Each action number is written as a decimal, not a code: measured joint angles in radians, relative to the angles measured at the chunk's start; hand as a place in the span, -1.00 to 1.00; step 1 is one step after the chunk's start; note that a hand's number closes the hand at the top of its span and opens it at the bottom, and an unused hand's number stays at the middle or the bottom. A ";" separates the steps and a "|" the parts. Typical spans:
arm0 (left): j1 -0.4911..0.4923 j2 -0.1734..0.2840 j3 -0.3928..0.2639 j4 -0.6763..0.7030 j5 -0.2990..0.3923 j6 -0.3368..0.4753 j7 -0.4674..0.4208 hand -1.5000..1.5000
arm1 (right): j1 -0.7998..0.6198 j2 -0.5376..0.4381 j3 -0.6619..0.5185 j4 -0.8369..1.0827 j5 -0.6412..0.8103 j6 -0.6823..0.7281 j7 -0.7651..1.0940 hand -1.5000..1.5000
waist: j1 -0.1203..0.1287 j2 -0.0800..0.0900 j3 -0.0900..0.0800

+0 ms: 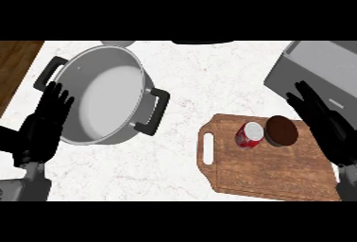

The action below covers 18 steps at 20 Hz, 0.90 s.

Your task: Pick the cupcake from the cutting board and place it in the cardboard box

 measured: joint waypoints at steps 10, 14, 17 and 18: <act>0.090 0.166 -0.050 0.044 -0.212 -0.019 -0.043 0.00 | 0.187 0.054 -0.328 -0.003 0.153 -0.345 -0.420 -1.00 | -0.188 -0.041 -0.020; 0.121 0.202 -0.085 0.028 -0.281 -0.027 -0.071 0.00 | 0.303 0.141 -0.408 -0.019 0.233 -0.467 -0.670 -1.00 | -0.180 -0.037 -0.024; 0.132 0.210 -0.113 0.017 -0.325 -0.028 -0.095 0.00 | 0.429 0.205 -0.394 -0.040 0.336 -0.536 -0.836 -1.00 | -0.147 -0.030 -0.030; 0.126 0.211 -0.120 0.016 -0.338 -0.026 -0.097 0.00 | 0.476 0.229 -0.382 -0.042 0.373 -0.559 -0.875 -1.00 | -0.137 -0.027 -0.032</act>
